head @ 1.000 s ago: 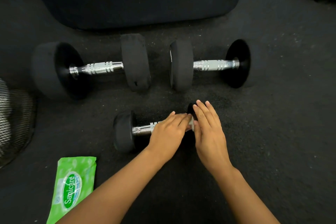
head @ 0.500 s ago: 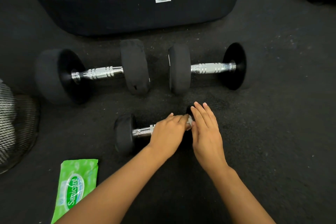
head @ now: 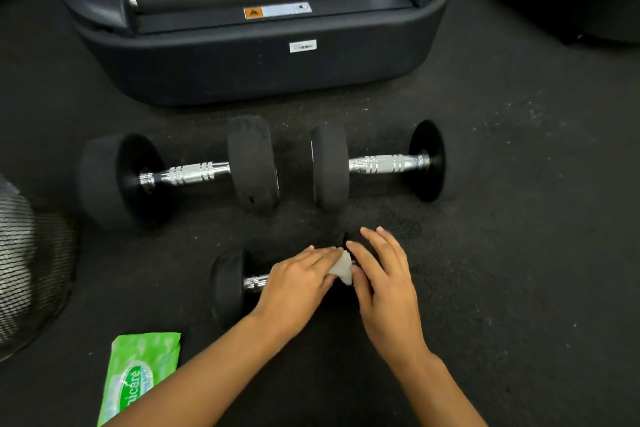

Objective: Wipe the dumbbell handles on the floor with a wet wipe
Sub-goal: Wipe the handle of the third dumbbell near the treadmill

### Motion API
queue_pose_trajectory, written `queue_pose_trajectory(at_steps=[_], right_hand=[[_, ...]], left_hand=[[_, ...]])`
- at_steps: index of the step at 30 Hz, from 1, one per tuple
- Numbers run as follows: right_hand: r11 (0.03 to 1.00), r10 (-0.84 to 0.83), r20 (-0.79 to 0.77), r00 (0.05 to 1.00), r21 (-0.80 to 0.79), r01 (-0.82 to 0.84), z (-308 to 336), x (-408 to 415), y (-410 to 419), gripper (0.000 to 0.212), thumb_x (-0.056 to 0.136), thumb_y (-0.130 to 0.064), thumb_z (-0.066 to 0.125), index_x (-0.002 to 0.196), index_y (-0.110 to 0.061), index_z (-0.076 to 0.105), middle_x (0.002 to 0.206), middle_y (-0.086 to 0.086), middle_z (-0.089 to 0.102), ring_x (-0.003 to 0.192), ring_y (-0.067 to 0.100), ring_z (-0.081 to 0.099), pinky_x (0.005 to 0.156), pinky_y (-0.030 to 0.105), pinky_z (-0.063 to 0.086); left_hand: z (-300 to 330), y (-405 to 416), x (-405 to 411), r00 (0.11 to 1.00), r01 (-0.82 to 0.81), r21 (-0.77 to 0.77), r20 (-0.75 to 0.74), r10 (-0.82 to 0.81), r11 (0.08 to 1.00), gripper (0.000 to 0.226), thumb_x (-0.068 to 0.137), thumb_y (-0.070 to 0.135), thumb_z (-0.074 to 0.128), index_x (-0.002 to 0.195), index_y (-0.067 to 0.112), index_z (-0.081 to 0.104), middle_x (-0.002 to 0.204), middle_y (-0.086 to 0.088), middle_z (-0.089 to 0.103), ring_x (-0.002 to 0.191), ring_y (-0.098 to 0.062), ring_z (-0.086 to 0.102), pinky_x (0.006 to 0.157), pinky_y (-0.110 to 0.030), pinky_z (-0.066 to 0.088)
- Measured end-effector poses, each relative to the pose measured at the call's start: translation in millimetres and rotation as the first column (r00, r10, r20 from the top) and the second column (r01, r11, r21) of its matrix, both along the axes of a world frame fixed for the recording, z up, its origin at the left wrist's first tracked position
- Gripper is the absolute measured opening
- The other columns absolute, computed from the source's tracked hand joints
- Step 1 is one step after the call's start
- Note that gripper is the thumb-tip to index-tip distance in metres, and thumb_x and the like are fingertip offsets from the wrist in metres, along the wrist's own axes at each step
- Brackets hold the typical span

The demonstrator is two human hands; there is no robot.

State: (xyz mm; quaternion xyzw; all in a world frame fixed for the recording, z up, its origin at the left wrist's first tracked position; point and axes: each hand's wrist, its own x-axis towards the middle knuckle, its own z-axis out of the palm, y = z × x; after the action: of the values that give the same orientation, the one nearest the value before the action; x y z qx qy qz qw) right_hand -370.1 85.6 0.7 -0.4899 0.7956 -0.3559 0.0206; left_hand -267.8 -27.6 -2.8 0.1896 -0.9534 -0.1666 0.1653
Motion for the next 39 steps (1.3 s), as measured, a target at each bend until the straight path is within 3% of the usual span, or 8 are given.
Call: queue_pose_trajectory(at_steps=[5,8,13,17,24,27,32,39], right_hand=[[0.995,0.006,0.060,0.998,-0.098,0.000,24,-10,-18,0.038,0.087,-0.013,0.062,0.124,-0.016,0.056,0.117,-0.005,0.053,0.110,0.004,0.041,0.093,0.010,0.034],[0.992,0.036,-0.030,0.999,-0.117,-0.039,38,-32,-35,0.022,0.088,-0.015,0.057,0.110,-0.012,0.062,0.108,-0.002,0.059,0.098,0.008,0.047,0.086,0.016,0.040],[0.987,0.121,-0.139,0.983,-0.091,-0.134,53,-85,-65,0.015,0.089,-0.017,0.052,0.091,-0.009,0.064,0.096,0.000,0.057,0.087,0.014,0.048,0.074,0.021,0.041],[0.995,-0.036,0.012,0.999,-0.090,0.037,40,-133,-86,0.008,0.087,-0.004,0.059,0.088,-0.011,0.061,0.088,-0.006,0.052,0.082,0.008,0.044,0.072,0.008,0.032],[0.987,0.037,-0.211,0.977,0.158,-0.003,-7,-156,-116,0.034,0.078,0.002,0.067,0.111,-0.005,0.064,0.092,0.008,0.053,0.087,0.025,0.048,0.065,0.034,0.050],[0.991,0.068,-0.161,0.985,0.126,-0.048,-15,-151,-121,0.023,0.086,-0.007,0.062,0.108,0.000,0.063,0.108,0.011,0.060,0.100,0.026,0.055,0.084,0.034,0.048],[0.969,0.188,-0.121,0.975,0.187,-0.164,-14,-143,-150,0.008,0.085,-0.006,0.059,0.088,-0.005,0.065,0.087,0.008,0.064,0.079,0.025,0.058,0.069,0.033,0.045],[0.930,0.248,-0.123,0.961,0.309,-0.201,-2,-156,-150,0.020,0.084,0.000,0.051,0.098,-0.006,0.063,0.097,0.010,0.063,0.095,0.027,0.056,0.079,0.032,0.040]], left_hand=[[40,-14,-18,0.997,-0.067,-0.066,-0.052,0.064,0.996,0.069,0.055,0.014,0.088,0.119,0.009,0.061,0.095,-0.005,0.072,0.081,-0.020,0.070,0.067,-0.032,0.057],[58,-28,-33,0.996,-0.088,-0.051,-0.019,0.087,0.995,0.075,0.063,0.018,0.082,0.130,0.013,0.050,0.089,-0.002,0.071,0.074,-0.017,0.068,0.058,-0.030,0.057],[74,-49,-69,0.991,-0.102,-0.036,-0.088,0.099,0.994,0.067,0.074,0.028,0.074,0.132,0.022,0.041,0.105,-0.002,0.066,0.094,-0.019,0.064,0.082,-0.034,0.054],[73,-72,-93,0.992,-0.120,-0.199,0.003,0.123,0.973,0.074,0.074,0.047,0.068,0.136,0.016,0.042,0.139,-0.001,0.046,0.133,-0.019,0.036,0.111,-0.034,0.019],[41,-89,-107,0.968,-0.158,-0.103,0.178,0.174,0.982,0.088,0.085,0.050,0.056,0.147,0.020,0.002,0.156,0.005,-0.003,0.141,-0.009,-0.014,0.111,-0.028,-0.011],[31,-90,-104,0.977,-0.149,-0.056,0.146,0.155,0.987,0.086,0.086,0.046,0.055,0.143,0.022,-0.005,0.154,0.008,-0.008,0.140,-0.006,-0.015,0.110,-0.025,-0.012],[29,-91,-105,0.981,-0.136,-0.006,0.140,0.136,0.991,0.086,0.086,0.043,0.057,0.142,0.026,-0.006,0.153,0.012,-0.011,0.138,-0.001,-0.020,0.109,-0.019,-0.017],[29,-88,-101,0.981,-0.132,0.016,0.148,0.128,0.991,0.089,0.083,0.045,0.060,0.144,0.027,-0.002,0.154,0.012,-0.008,0.139,-0.001,-0.017,0.112,-0.022,-0.012]])
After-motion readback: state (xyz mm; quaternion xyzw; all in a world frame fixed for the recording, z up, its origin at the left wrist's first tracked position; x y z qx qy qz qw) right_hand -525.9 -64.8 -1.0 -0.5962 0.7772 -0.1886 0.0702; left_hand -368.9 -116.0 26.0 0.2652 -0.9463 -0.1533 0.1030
